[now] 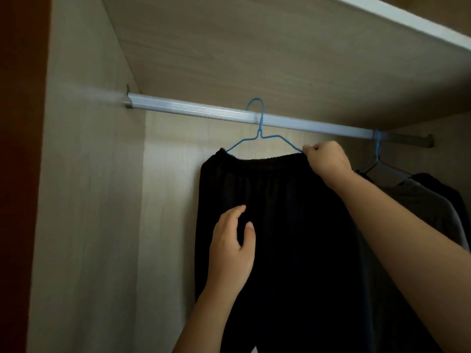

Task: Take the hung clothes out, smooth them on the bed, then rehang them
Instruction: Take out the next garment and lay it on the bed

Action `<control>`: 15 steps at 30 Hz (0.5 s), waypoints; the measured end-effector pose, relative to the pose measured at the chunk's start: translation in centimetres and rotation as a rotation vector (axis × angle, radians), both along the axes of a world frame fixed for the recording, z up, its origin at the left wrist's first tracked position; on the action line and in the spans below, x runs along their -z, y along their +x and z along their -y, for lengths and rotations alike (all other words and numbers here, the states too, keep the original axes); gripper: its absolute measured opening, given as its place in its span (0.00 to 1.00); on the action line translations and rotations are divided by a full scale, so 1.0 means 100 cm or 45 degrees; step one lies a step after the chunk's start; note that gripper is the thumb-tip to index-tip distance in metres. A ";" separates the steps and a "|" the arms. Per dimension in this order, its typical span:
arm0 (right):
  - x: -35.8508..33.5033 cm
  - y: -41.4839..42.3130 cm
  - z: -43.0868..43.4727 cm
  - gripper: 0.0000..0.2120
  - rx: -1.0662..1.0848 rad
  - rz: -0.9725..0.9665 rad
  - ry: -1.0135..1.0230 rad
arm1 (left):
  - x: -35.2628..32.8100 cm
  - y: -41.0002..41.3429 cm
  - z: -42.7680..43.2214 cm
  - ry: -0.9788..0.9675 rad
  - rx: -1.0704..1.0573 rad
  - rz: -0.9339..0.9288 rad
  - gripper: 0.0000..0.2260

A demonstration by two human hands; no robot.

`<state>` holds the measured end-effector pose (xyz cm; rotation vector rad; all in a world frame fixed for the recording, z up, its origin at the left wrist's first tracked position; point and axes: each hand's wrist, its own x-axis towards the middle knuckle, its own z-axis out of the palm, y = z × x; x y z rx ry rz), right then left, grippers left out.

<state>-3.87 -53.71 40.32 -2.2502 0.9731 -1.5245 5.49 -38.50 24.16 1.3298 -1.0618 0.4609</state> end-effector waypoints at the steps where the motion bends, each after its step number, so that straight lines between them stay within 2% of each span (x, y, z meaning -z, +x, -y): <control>1: -0.004 -0.003 0.001 0.18 -0.001 0.035 0.005 | -0.001 0.000 -0.001 0.004 0.001 -0.002 0.16; 6: -0.010 -0.036 0.002 0.19 -0.028 0.205 -0.009 | -0.005 0.001 -0.005 -0.020 -0.022 0.016 0.16; 11: 0.027 -0.080 0.000 0.24 -0.008 0.270 0.024 | -0.005 -0.002 -0.004 -0.063 -0.063 -0.011 0.16; 15: 0.072 -0.119 -0.017 0.27 0.038 0.238 0.085 | 0.002 -0.012 0.001 -0.101 -0.212 0.180 0.22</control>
